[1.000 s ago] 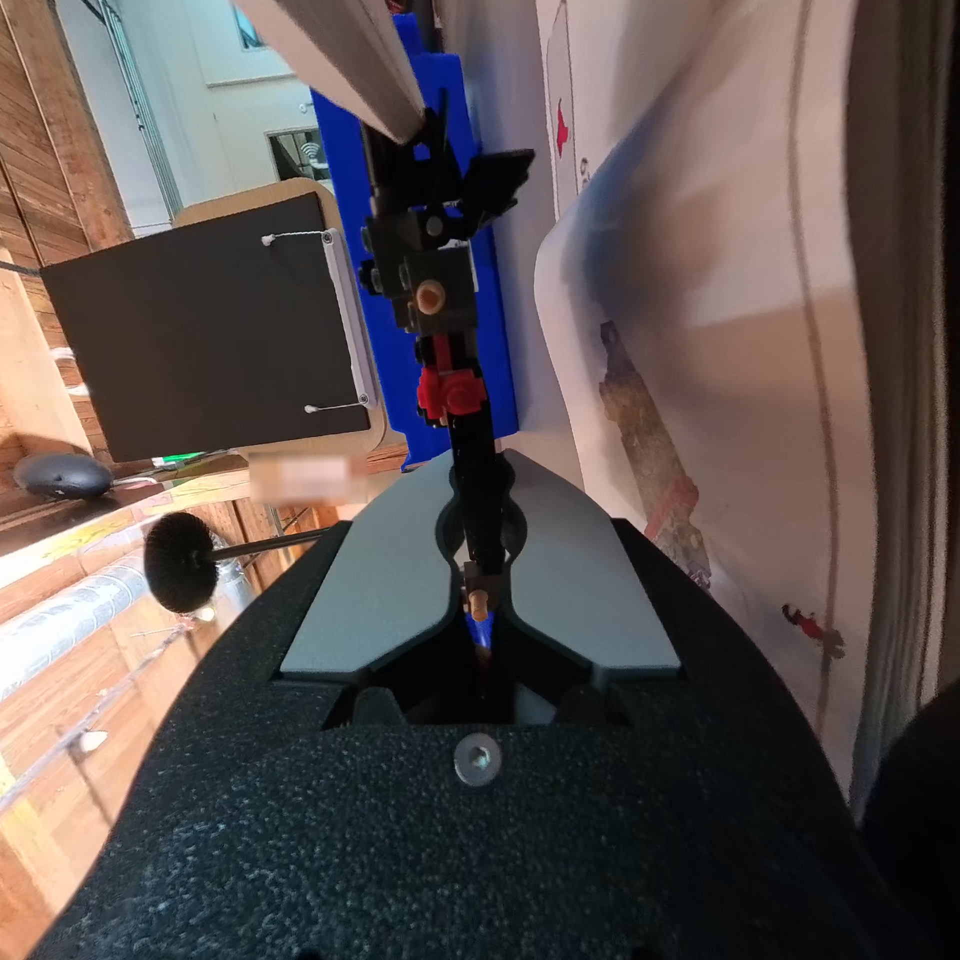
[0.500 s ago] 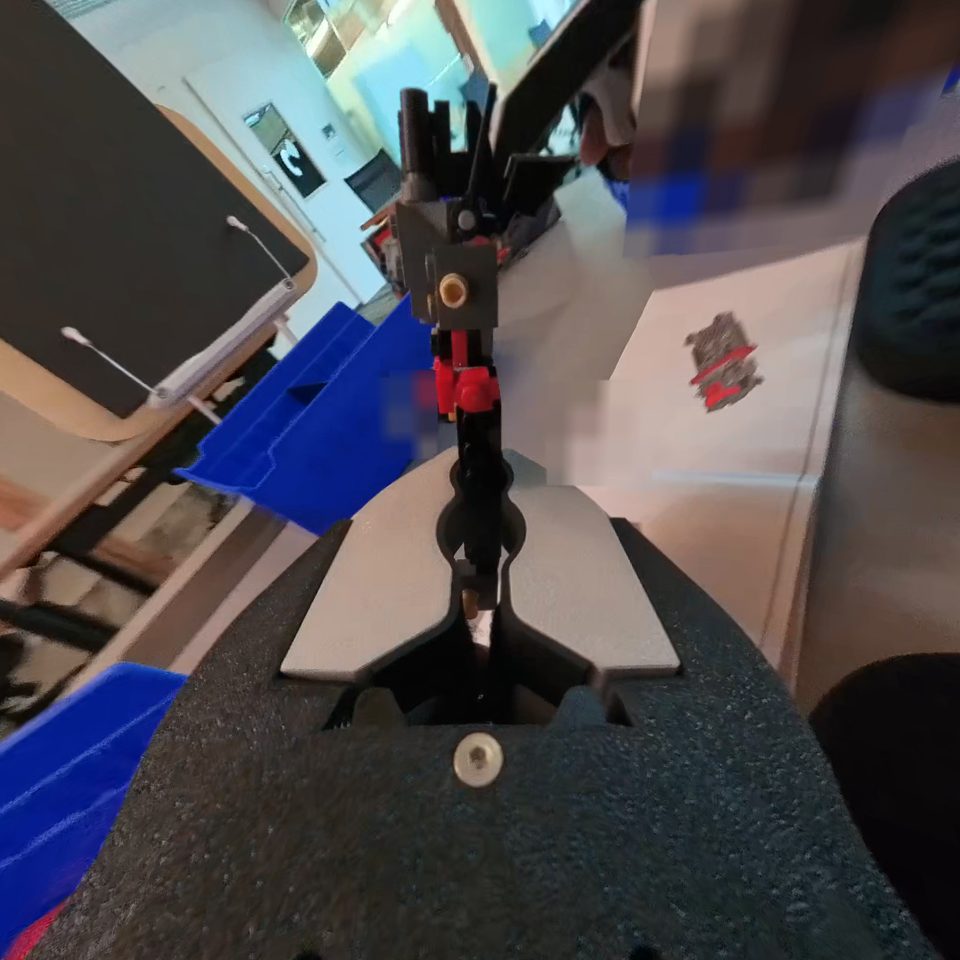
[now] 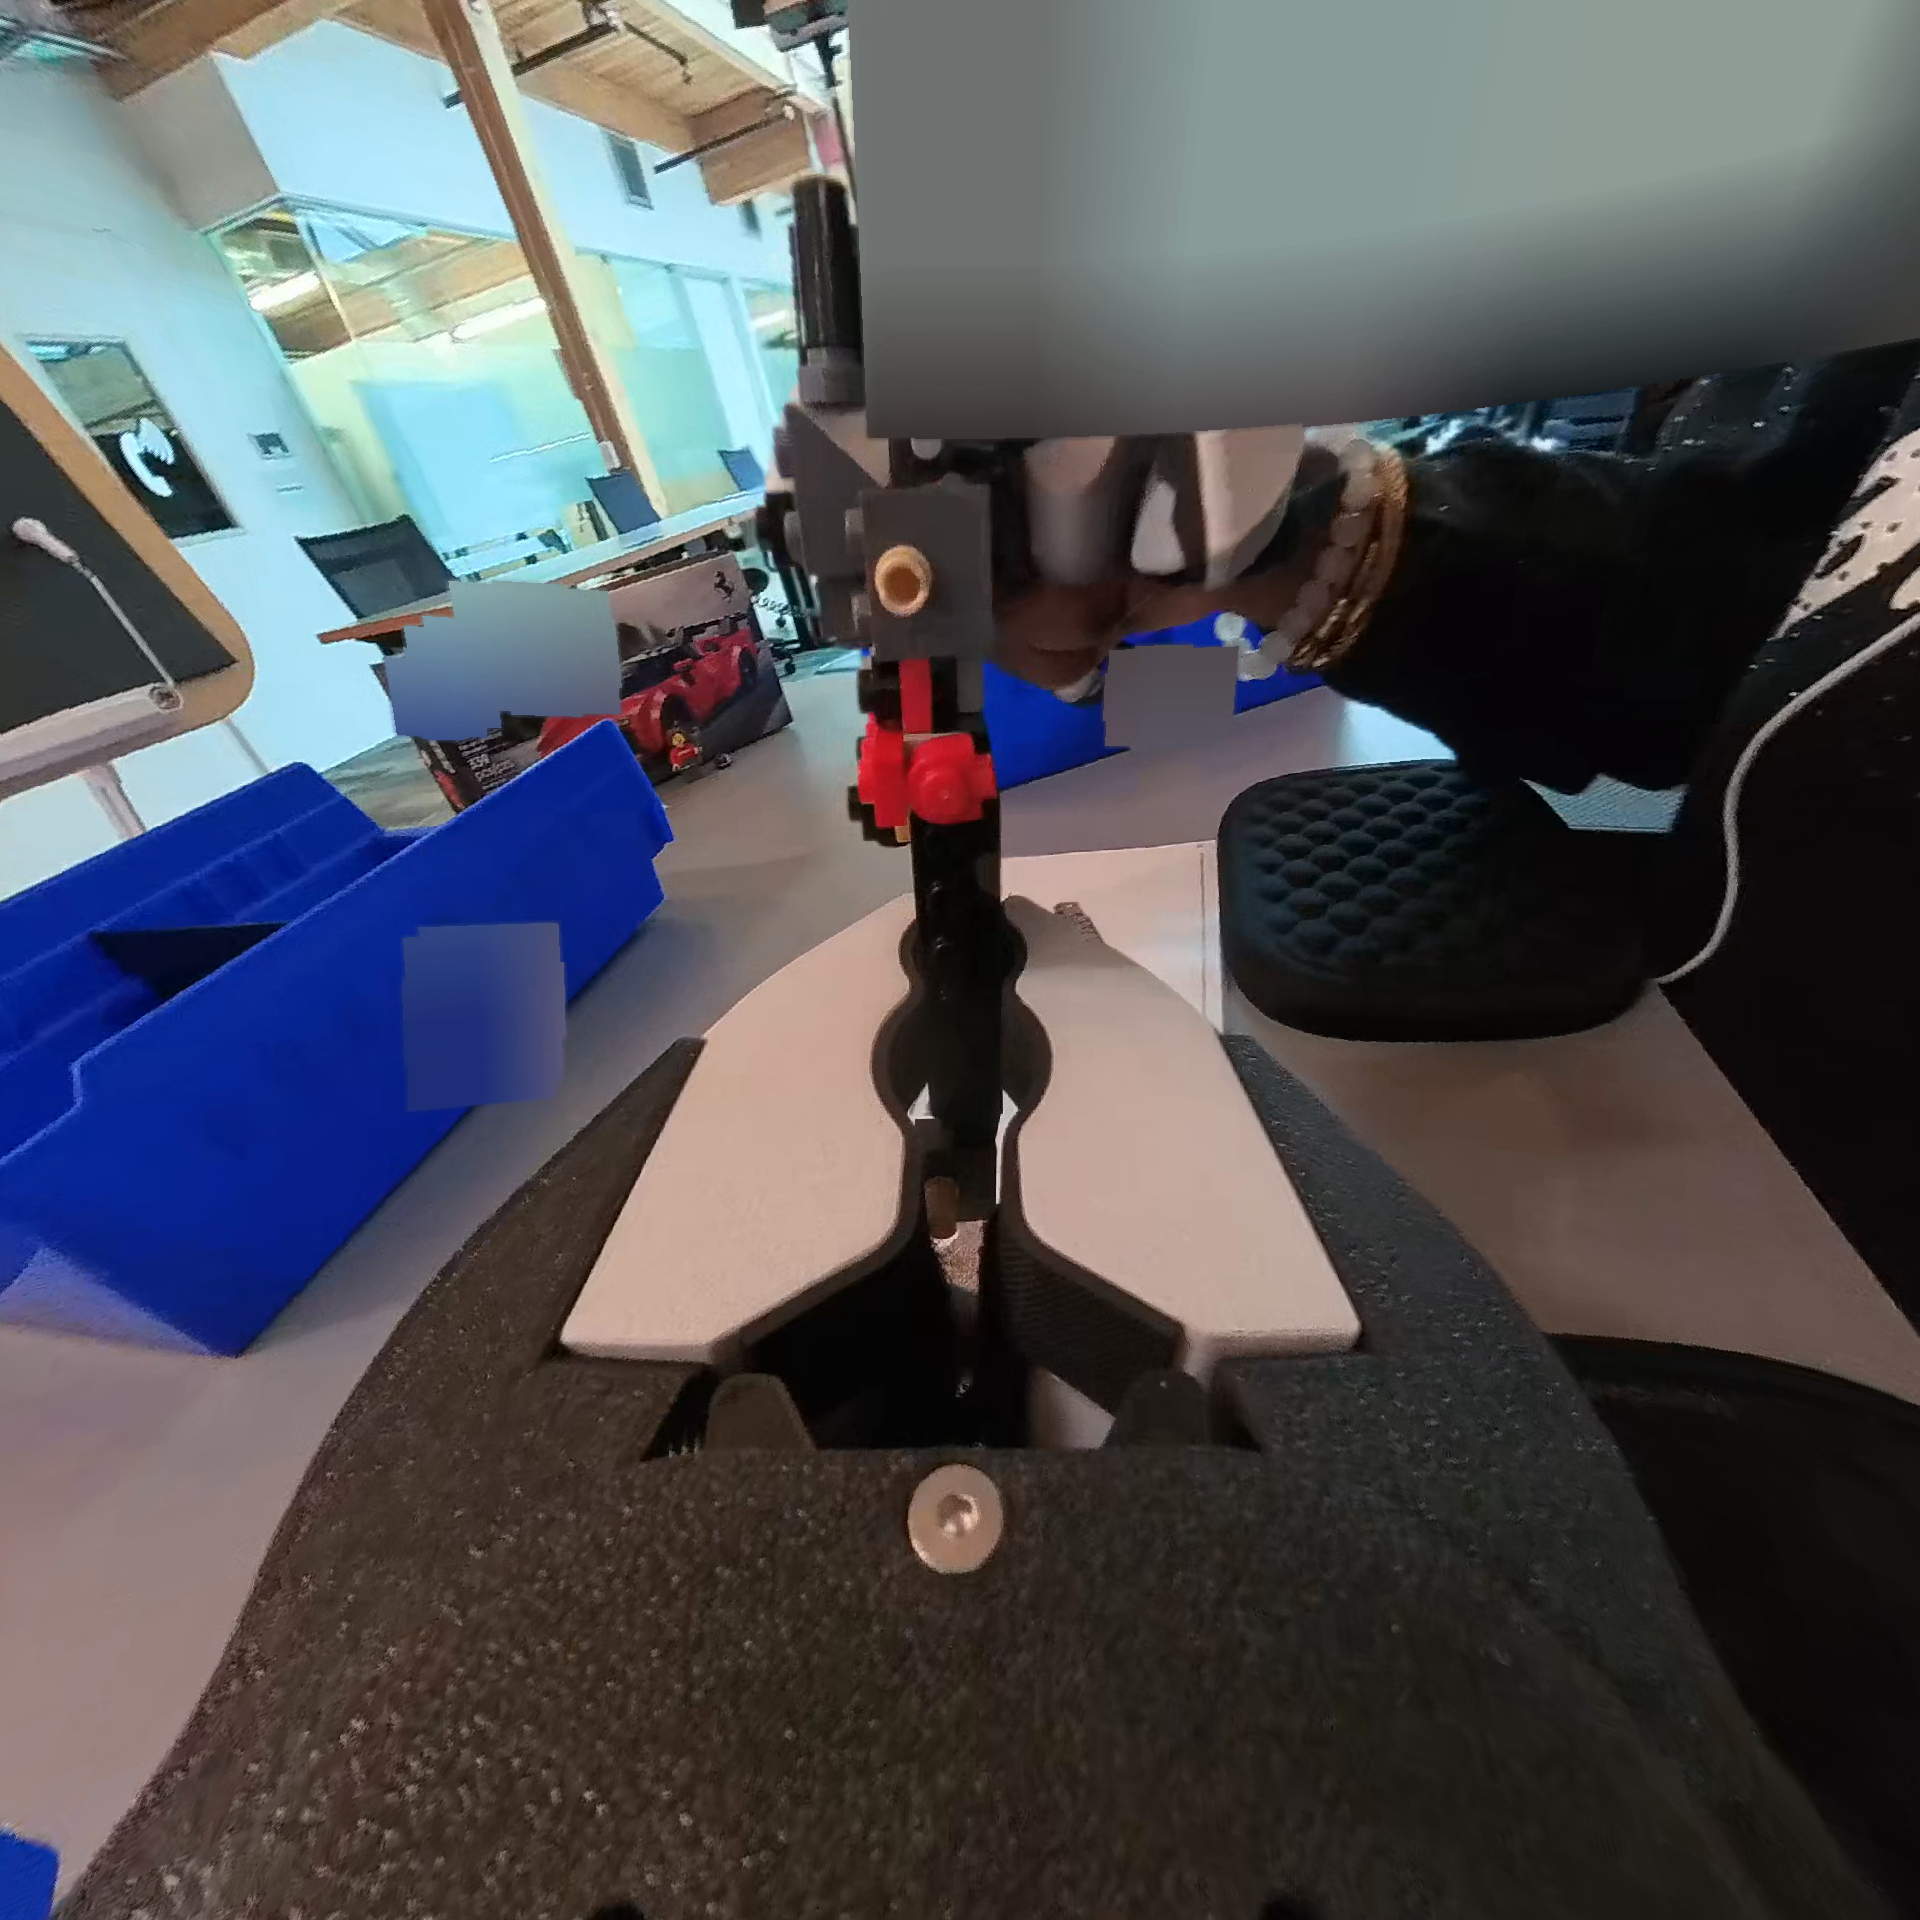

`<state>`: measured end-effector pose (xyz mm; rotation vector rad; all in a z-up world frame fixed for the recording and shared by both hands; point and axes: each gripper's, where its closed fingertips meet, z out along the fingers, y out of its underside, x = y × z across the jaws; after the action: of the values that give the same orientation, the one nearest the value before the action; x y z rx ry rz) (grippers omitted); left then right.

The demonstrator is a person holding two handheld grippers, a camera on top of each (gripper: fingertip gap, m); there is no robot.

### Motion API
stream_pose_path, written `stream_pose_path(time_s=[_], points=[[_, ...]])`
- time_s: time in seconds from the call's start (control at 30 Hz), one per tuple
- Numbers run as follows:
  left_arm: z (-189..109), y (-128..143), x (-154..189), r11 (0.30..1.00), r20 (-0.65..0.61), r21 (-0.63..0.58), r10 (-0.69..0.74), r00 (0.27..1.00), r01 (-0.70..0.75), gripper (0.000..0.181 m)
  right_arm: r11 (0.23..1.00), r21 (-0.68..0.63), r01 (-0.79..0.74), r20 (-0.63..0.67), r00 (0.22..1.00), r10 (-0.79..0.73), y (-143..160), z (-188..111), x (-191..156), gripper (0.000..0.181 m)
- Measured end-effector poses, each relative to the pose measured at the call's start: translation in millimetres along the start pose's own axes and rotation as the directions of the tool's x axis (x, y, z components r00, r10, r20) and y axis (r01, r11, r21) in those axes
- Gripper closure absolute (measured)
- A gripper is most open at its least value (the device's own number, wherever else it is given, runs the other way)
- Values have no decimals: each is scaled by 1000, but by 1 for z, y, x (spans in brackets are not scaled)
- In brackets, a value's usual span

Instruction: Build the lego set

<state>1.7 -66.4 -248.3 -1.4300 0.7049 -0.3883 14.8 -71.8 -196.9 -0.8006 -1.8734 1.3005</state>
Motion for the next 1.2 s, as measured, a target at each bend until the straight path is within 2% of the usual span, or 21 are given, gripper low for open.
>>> stream_pose_path(time_s=[0.2, 0.4, 0.47, 0.57, 0.63, 0.77, 0.93, 1.03, 1.1, 1.2], points=[[2, -6, 11, 997, -63, 35, 70, 996, -67, 173, 997, 18, 70, 78, 994, -71, 9, 19, -11, 127], [3, -8, 16, 994, -88, 47, 100, 991, -96, 173, 978, 67, 199, 24, 979, -201, 4, 26, -12, 159], [3, -8, 15, 994, -77, 45, 106, 991, -102, 172, 973, 78, 218, 10, 976, -219, 4, 25, -14, 160], [1, -10, 9, 996, -35, 35, 83, 996, -81, 157, 965, 55, 255, -20, 967, -254, 7, 23, -13, 164], [-5, -8, 2, 997, 4, -12, 79, 997, -79, 145, 954, 0, 298, -68, 952, -298, 13, 18, -6, 164], [-29, -3, -9, 975, 80, -198, 120, 990, -102, 129, 920, -157, 359, -152, 911, -382, 34, 2, 14, 164], [-56, -29, -3, 918, 130, -372, 196, 972, -136, 96, 847, -318, 426, -176, 851, -495, 63, -12, 33, 164], [-68, -44, 5, 888, 132, -425, 250, 959, -173, 84, 817, -355, 454, -165, 830, -533, 75, -13, 39, 164], [-72, -50, 9, 892, 142, -420, 243, 960, -164, 81, 806, -361, 470, -143, 826, -546, 82, -10, 39, 164], [-72, -47, 11, 882, 163, -446, 248, 955, -153, 81, 793, -364, 489, -118, 820, -560, 91, -2, 38, 164]])
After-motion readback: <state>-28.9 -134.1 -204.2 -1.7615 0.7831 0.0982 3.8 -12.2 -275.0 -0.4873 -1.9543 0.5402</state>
